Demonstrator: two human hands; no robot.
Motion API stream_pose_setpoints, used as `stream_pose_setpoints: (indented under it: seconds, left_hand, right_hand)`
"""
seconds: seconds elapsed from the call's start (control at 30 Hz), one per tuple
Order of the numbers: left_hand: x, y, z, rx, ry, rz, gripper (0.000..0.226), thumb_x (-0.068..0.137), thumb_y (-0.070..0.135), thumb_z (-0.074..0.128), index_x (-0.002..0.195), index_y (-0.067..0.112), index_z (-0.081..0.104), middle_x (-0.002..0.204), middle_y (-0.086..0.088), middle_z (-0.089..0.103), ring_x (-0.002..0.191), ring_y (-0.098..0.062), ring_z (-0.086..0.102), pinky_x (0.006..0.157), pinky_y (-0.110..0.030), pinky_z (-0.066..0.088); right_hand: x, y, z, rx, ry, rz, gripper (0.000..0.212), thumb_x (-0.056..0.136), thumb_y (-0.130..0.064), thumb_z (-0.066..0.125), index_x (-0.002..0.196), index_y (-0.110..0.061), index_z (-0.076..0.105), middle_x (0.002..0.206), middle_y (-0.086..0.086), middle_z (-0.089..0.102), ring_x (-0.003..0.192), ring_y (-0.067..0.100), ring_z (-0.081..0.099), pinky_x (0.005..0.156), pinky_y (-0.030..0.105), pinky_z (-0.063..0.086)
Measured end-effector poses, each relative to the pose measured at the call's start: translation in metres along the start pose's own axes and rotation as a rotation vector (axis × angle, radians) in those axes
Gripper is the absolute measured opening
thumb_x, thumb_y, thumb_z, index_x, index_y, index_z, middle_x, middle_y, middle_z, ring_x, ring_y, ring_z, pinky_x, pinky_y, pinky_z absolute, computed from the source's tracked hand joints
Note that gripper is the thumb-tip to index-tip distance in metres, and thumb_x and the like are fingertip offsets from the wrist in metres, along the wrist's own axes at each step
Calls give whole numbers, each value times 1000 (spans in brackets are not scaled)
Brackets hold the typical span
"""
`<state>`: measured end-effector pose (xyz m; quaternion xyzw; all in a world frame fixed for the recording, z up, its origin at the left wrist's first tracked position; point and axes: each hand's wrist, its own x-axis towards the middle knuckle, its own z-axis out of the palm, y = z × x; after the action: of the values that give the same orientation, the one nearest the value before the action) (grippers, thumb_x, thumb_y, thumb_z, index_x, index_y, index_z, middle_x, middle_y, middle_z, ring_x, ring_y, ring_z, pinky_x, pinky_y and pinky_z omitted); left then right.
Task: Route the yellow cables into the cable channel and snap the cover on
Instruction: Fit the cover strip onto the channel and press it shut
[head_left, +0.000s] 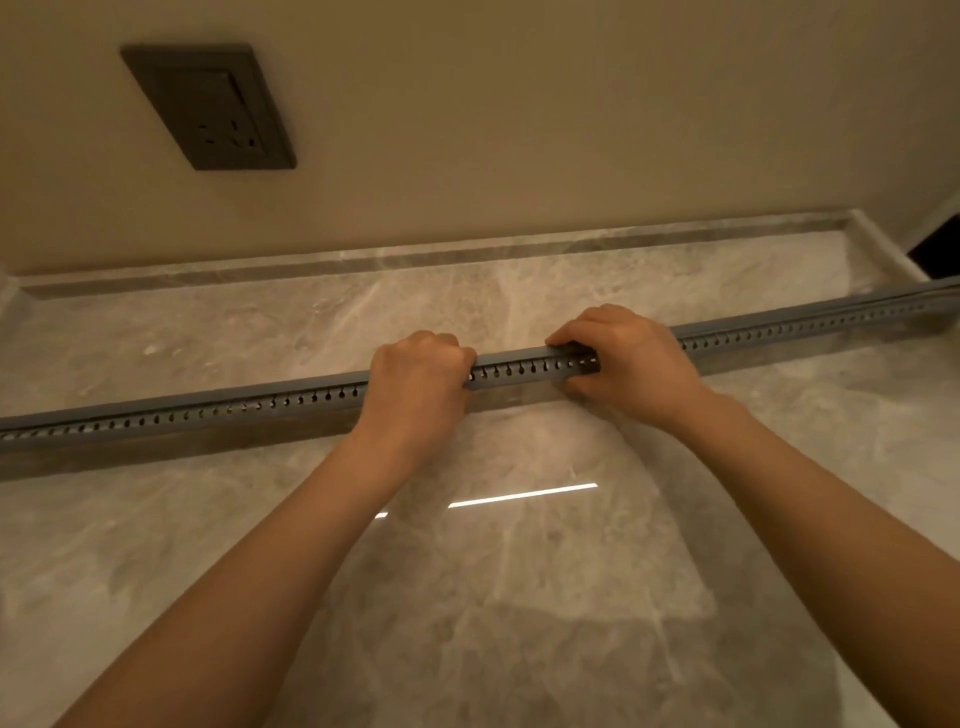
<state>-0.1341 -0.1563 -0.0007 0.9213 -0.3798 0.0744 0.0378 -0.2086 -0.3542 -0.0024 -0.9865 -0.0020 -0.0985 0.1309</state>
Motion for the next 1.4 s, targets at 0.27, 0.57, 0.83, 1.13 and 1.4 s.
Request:
stream_pose_setpoints:
  seconds: [0.27,0.57,0.83,1.13,1.4]
  left_hand:
    - [-1,1,2,-8,-12,-23,19,87,24,53,103,20,63,94,2,64,93,-21,55,60,-29,30]
    - [-6,10,-2,-76,18,-95,22,76,12,66,98,12,70,84,-5,70,83,-29,59,60,-36,46]
    - [5,52,7,-115,40,-209,39,80,18,61,118,13,59,112,-2,62,105,-23,51,76,-36,44]
    - [26,90,9,156,-77,-241,18,92,23,48,104,13,58,105,-5,61,98,-23,56,68,-32,39]
    - [26,91,6,175,-106,-204,23,90,28,51,106,12,57,106,-6,61,96,-24,57,73,-34,42]
  right_hand:
    - [13,9,-13,-118,-137,-114,36,75,-32,72,107,-19,66,99,0,68,89,23,62,71,35,47]
    - [21,22,-9,-87,-141,-242,28,75,-32,67,102,-21,68,94,-1,69,83,22,63,64,31,43]
    - [25,33,-7,-51,-95,-364,27,77,-36,65,100,-22,66,90,-2,67,81,20,61,61,26,31]
    - [15,39,0,55,-29,-353,33,79,-46,58,97,-20,68,84,2,69,77,23,62,61,30,39]
    - [3,54,-3,137,-79,-275,31,77,-35,68,105,-22,63,96,-2,65,91,18,57,68,30,42]
